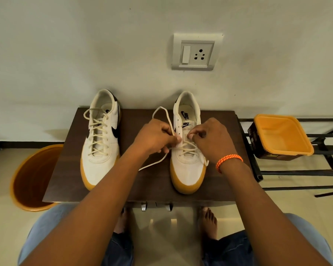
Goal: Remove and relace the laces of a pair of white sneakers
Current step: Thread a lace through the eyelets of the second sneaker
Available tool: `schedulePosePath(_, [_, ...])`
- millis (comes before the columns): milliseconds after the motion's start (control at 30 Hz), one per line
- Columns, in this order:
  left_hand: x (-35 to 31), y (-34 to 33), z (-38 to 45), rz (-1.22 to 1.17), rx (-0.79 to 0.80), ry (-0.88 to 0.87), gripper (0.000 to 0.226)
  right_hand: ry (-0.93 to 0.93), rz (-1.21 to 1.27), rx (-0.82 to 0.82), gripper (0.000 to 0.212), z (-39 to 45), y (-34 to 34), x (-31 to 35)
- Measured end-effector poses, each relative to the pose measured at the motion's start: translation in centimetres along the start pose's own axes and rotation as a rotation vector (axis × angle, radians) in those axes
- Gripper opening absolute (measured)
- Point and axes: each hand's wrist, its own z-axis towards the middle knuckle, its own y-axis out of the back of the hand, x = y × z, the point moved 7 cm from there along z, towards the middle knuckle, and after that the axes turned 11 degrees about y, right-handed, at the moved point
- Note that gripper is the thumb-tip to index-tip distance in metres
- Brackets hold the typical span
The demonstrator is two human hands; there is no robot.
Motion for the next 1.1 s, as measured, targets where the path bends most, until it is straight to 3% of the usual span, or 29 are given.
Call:
schedulePosePath(167, [-0.7,0.3,-0.3,0.033,-0.072,-0.075,0.013,0.026,0.027,0.119,0.014,-0.4,-0.7,0.9])
schedulePosePath(300, [-1.2,0.5,-0.5,0.040,-0.110,-0.154,0.008,0.025,-0.021,0.125,0.015,-0.5,-0.7,1.0])
schedulePosePath(633, [-1.2,4.4,-0.7,-0.482,-0.293,-0.146,0.019,0.014,0.000,0.120,0.017,-0.6,-0.6,1.1])
schedulePosePath(867, [-0.3,0.2,-0.3,0.000,0.015,-0.015,0.024,0.028,0.018,0.143,0.015,-0.4,-0.6,1.1])
schedulePosePath(1100, [-1.1,0.3,-0.4,0.048,-0.143,-0.118,0.015,0.017,0.007,0.144,0.010,-0.7,-0.6,1.3])
